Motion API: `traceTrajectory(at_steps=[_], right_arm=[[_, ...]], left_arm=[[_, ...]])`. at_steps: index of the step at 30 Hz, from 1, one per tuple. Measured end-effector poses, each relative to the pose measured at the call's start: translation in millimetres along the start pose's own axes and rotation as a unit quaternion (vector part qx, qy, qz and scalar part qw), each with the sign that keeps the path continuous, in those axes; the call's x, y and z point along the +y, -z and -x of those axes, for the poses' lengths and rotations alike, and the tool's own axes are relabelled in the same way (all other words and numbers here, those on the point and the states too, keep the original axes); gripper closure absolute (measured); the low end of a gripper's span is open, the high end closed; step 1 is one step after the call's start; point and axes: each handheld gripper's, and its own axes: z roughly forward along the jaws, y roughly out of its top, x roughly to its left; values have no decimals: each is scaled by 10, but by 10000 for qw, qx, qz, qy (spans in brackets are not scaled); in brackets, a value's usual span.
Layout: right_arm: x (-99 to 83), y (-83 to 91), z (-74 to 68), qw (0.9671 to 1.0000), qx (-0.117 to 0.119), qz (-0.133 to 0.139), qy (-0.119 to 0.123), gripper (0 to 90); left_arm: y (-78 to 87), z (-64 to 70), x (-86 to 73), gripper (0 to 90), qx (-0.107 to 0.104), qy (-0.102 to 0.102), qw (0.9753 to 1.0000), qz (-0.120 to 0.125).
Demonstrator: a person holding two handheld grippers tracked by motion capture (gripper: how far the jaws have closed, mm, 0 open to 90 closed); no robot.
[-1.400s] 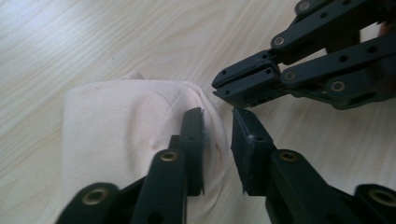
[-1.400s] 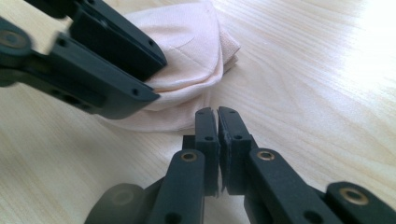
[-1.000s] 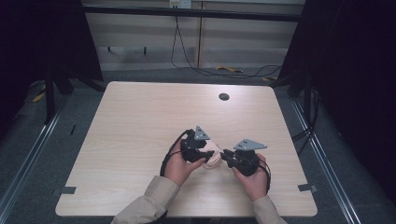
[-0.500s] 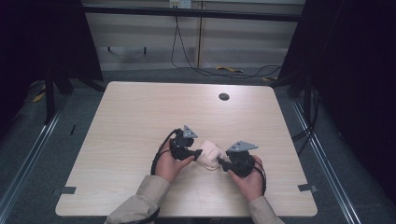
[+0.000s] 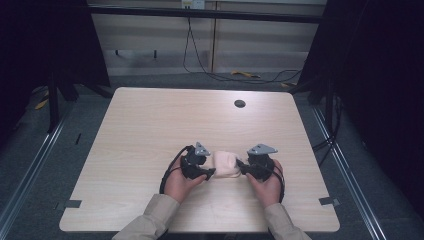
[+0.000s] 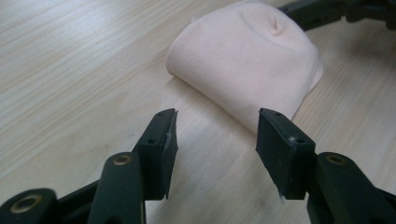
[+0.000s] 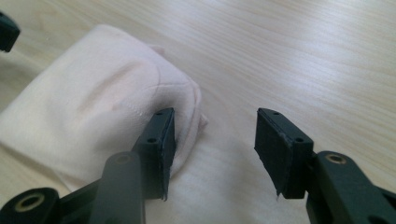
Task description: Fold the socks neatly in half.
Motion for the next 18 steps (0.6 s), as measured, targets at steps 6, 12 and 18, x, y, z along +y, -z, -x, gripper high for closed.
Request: traceTrajectory(at_steps=[6, 12, 18], right_arm=[[33, -74, 3, 9999, 49, 25, -91, 483], [42, -97, -88, 9996, 211, 62, -182, 480], [42, -81, -184, 9996, 242, 81, -132, 448]], left_arm=[[41, -43, -38, 416, 28, -36, 9999, 123], [79, -56, -54, 354, -17, 21, 9999, 138], [124, -86, -65, 264, 16, -15, 9998, 220]])
